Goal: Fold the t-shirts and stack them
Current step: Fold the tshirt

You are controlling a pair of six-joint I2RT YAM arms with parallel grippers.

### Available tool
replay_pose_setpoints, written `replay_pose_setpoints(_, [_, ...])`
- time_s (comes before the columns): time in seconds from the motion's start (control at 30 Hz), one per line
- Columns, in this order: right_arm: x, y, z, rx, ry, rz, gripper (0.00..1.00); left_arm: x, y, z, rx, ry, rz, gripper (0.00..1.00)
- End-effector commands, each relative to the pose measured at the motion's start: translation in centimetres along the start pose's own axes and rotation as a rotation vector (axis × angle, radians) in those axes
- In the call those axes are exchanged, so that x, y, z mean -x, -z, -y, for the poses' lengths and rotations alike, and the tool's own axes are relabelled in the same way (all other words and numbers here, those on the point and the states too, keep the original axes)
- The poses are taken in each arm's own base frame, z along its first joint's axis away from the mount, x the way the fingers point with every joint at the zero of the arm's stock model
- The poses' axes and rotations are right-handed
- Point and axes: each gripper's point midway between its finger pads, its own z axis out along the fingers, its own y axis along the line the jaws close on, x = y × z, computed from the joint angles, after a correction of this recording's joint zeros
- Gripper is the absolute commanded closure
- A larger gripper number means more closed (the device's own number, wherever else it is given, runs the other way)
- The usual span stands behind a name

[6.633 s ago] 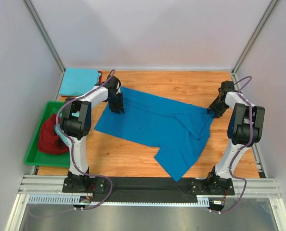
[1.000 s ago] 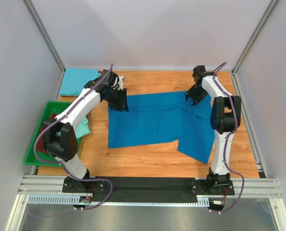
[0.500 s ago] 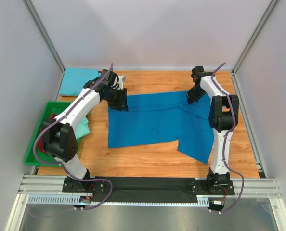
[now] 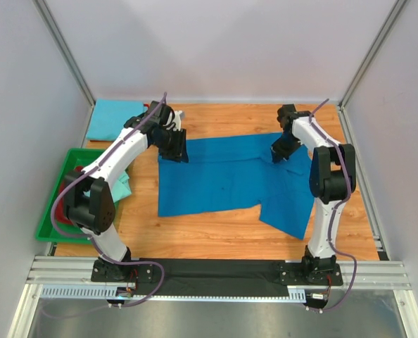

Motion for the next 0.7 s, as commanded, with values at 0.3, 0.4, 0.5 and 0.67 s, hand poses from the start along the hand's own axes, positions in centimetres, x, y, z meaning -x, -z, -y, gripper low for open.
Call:
replay_pose_setpoints(0.3, [-11.0,6.9,1.6,0.294,-0.095,-0.253,0.37,-0.1,-1.4,-0.2,-0.018,0.006,-0.013,0.56])
replay_pose_setpoints(0.4, [-5.1,6.8,2.1,0.280,0.048,-0.086,0.29,0.4,-1.6,-0.3,-0.006,0.001,-0.010,0.56])
replay_pose_setpoints(0.5, [1.8,6.7,2.5,0.245,0.089,0.112,0.32,1.9,-2.0,-0.4,0.003,0.007,0.000,0.56])
replay_pose_setpoints(0.67, [8.1,6.2,0.3,0.260,0.119,0.345,0.59,4.9,-3.1,-1.1,0.001,0.059,0.043,0.57])
